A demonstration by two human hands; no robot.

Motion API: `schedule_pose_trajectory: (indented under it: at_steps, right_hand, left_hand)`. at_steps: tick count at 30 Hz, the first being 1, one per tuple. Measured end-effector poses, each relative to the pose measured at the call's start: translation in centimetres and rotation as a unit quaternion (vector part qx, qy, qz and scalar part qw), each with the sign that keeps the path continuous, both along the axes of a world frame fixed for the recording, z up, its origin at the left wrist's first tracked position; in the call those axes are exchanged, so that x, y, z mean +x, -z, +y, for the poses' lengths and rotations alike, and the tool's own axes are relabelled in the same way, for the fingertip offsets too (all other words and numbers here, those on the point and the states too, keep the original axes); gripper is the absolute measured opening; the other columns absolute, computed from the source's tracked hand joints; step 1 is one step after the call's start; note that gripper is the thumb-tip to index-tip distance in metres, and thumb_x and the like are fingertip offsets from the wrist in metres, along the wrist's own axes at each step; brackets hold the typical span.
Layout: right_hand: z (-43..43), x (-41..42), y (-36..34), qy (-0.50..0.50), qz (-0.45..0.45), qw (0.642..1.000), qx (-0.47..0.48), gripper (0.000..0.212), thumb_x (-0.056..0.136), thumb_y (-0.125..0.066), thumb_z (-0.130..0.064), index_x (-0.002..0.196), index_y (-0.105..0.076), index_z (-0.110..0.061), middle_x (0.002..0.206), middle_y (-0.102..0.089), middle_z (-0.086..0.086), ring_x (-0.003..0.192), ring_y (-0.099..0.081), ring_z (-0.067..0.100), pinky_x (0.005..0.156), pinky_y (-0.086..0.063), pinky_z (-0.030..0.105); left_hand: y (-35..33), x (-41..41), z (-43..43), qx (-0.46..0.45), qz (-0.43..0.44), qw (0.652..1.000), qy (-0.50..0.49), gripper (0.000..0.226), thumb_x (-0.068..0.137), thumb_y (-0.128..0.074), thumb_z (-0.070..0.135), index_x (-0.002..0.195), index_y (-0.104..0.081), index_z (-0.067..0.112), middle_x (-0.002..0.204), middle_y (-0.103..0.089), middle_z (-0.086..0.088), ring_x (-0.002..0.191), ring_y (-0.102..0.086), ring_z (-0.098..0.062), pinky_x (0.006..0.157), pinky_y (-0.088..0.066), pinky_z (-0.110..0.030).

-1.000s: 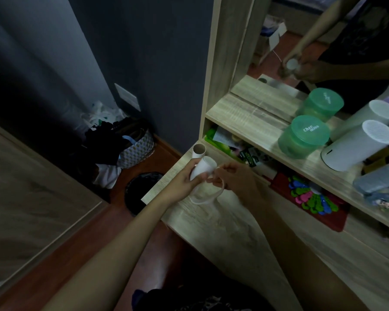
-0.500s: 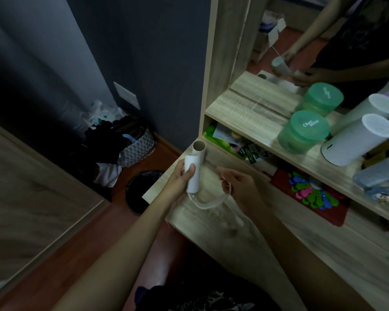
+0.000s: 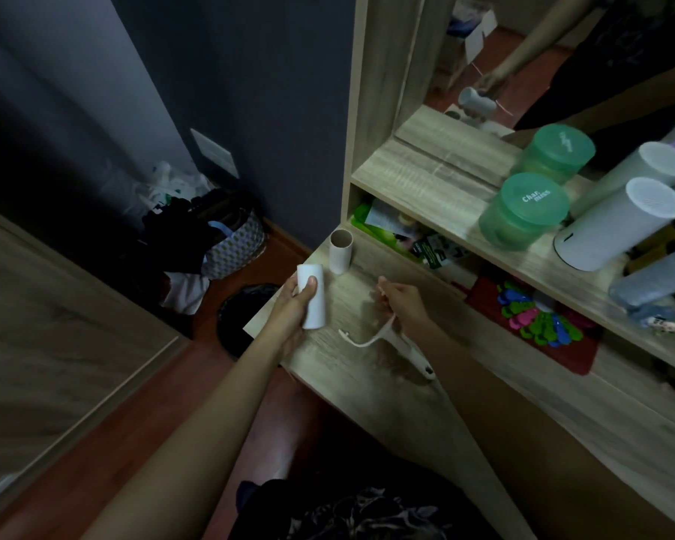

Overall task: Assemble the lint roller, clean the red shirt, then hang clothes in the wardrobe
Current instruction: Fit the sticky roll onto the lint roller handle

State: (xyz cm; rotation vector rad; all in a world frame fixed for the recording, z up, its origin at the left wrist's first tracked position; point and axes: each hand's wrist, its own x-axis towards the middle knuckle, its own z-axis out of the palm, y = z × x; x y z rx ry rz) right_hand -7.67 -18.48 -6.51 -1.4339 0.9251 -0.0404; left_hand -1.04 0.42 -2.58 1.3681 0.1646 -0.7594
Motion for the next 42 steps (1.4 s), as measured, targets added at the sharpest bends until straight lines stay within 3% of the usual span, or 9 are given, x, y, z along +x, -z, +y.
schedule_pose_trajectory:
  at_steps: [6, 13, 20, 24, 27, 31, 35, 38, 42]
  right_hand:
    - [-0.1, -1.8, 0.8, -0.101, -0.017, 0.962, -0.251, 0.023, 0.095, -0.052, -0.018, 0.101, -0.070, -0.004, 0.092, -0.068, 0.009, 0.083, -0.061, 0.018, 0.075, -0.047, 0.030]
    - [-0.5, -2.8, 1.4, -0.116, -0.036, 0.944, -0.307, 0.023, 0.093, -0.055, -0.023, 0.111, -0.067, -0.014, 0.106, -0.063, 0.005, 0.100, -0.056, 0.021, 0.087, -0.046, 0.034]
    - [1.5, -4.7, 0.0, -0.329, -0.058, 0.793, -0.510, 0.046, 0.082, -0.045, -0.058, 0.105, -0.066, -0.026, 0.116, -0.060, -0.005, 0.115, -0.049, 0.016, 0.099, -0.031, 0.040]
    - [1.0, -6.0, 0.9, -0.400, -0.053, 0.722, -0.562, 0.029, 0.081, -0.064, -0.042, 0.102, -0.069, -0.023, 0.108, -0.066, 0.001, 0.110, -0.058, 0.024, 0.098, -0.035, 0.045]
    - [0.6, -6.8, 1.1, -0.406, -0.045, 0.717, -0.564, 0.024, 0.083, -0.066, -0.033, 0.106, -0.068, -0.027, 0.107, -0.067, -0.001, 0.108, -0.058, 0.021, 0.100, -0.035, 0.045]
    - [-0.1, -8.0, 0.7, -0.389, -0.052, 0.730, -0.559, 0.036, 0.088, -0.042, -0.046, 0.107, -0.068, -0.029, 0.107, -0.066, -0.004, 0.110, -0.056, 0.019, 0.103, -0.032, 0.046]
    - [-1.2, -9.3, 1.0, -0.380, -0.034, 0.736, -0.560, 0.044, 0.088, -0.032, -0.051, 0.109, -0.066, -0.031, 0.110, -0.064, -0.007, 0.113, -0.053, 0.017, 0.105, -0.028, 0.043]
    - [-1.7, -9.9, 1.5, -0.364, -0.031, 0.745, -0.557, 0.048, 0.091, -0.031, -0.059, 0.108, -0.066, -0.031, 0.108, -0.065, -0.007, 0.110, -0.054, 0.018, 0.104, -0.032, 0.049]
    - [-0.4, -9.0, 0.7, -0.332, -0.051, 0.741, -0.581, 0.046, 0.088, -0.039, -0.057, 0.115, -0.062, -0.027, 0.118, -0.063, -0.002, 0.118, -0.051, 0.020, 0.110, -0.018, 0.049]
  left_hand:
    - [0.0, -0.2, 0.1, 0.008, -0.013, 1.000, 0.010, 0.043, 0.098, -0.052, 0.030, 0.137, -0.041, 0.016, 0.120, -0.057, -0.009, 0.095, -0.060, -0.016, 0.076, -0.052, -0.032]
    - [-0.3, -0.2, -0.1, 0.024, -0.021, 0.999, 0.030, 0.024, 0.095, -0.057, 0.031, 0.117, -0.049, 0.025, 0.113, -0.060, -0.004, 0.099, -0.062, -0.019, 0.086, -0.053, -0.041]
    - [-0.2, 0.4, 0.2, 0.088, -0.076, 0.992, 0.046, 0.040, 0.089, -0.065, 0.036, 0.123, -0.054, 0.019, 0.121, -0.063, -0.007, 0.106, -0.062, -0.020, 0.090, -0.053, -0.039]
    - [-0.3, 0.6, 0.4, 0.080, -0.061, 0.994, 0.028, 0.049, 0.090, -0.065, 0.033, 0.132, -0.050, 0.012, 0.119, -0.063, -0.006, 0.096, -0.063, -0.014, 0.071, -0.051, -0.025]
    - [-0.2, 0.5, 0.4, 0.076, -0.047, 0.996, 0.026, 0.050, 0.089, -0.065, 0.035, 0.131, -0.049, 0.012, 0.117, -0.063, -0.007, 0.088, -0.062, -0.012, 0.064, -0.048, -0.023]
    - [-0.1, 0.1, 0.2, 0.053, -0.043, 0.997, 0.021, 0.049, 0.092, -0.062, 0.021, 0.136, -0.041, 0.011, 0.127, -0.058, -0.014, 0.089, -0.061, -0.012, 0.057, -0.051, -0.019]
    - [-0.3, -0.2, 0.4, 0.006, -0.083, 0.996, 0.039, 0.069, 0.093, -0.059, 0.009, 0.147, -0.022, 0.032, 0.123, -0.057, -0.007, 0.105, -0.061, -0.019, 0.065, -0.057, -0.022]
    - [-0.5, -0.3, 0.4, 0.025, -0.119, 0.991, 0.058, 0.059, 0.094, -0.058, 0.011, 0.141, -0.033, 0.037, 0.126, -0.055, -0.013, 0.115, -0.058, -0.029, 0.078, -0.058, -0.032]
    - [-0.6, -0.5, 0.2, 0.019, -0.148, 0.987, 0.067, 0.043, 0.096, -0.056, 0.012, 0.128, -0.049, 0.040, 0.136, -0.048, -0.013, 0.120, -0.054, -0.030, 0.081, -0.057, -0.033]
